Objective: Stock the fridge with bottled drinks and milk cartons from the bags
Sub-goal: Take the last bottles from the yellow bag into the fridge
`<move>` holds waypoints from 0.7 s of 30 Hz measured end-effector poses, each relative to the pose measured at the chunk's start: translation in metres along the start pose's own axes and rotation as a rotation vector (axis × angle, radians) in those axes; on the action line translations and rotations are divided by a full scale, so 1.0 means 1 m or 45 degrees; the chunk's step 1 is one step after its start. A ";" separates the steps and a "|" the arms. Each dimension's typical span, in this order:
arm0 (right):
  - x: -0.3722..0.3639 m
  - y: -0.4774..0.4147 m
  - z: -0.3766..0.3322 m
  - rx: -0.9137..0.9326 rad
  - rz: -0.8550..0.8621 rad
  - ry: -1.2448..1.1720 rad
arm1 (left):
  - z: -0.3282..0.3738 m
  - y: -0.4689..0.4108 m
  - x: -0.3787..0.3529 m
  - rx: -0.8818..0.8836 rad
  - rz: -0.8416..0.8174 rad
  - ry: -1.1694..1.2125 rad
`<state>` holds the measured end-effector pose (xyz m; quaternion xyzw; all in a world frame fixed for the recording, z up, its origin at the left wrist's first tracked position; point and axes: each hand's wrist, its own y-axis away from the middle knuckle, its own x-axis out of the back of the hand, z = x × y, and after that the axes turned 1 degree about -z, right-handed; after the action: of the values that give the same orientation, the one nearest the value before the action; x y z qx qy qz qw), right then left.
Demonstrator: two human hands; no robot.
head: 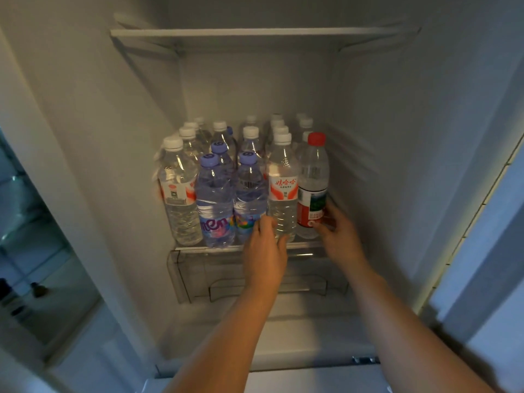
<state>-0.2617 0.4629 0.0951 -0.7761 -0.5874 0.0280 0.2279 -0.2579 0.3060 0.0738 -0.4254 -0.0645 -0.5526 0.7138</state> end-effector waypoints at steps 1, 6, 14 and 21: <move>0.000 -0.001 0.000 -0.004 0.008 0.029 | -0.003 0.001 -0.002 0.002 0.004 0.015; -0.005 -0.001 0.002 -0.107 0.076 0.101 | -0.009 0.001 -0.007 -0.032 0.054 0.030; -0.014 0.019 0.009 -0.044 0.144 0.411 | -0.018 0.004 -0.008 -0.119 0.050 0.032; -0.028 0.072 0.017 -0.055 0.133 1.010 | -0.038 0.046 0.010 -0.196 -0.036 -0.321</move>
<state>-0.2106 0.4273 0.0458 -0.7600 -0.4139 -0.2746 0.4191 -0.2290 0.2740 0.0311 -0.5440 -0.1172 -0.5081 0.6574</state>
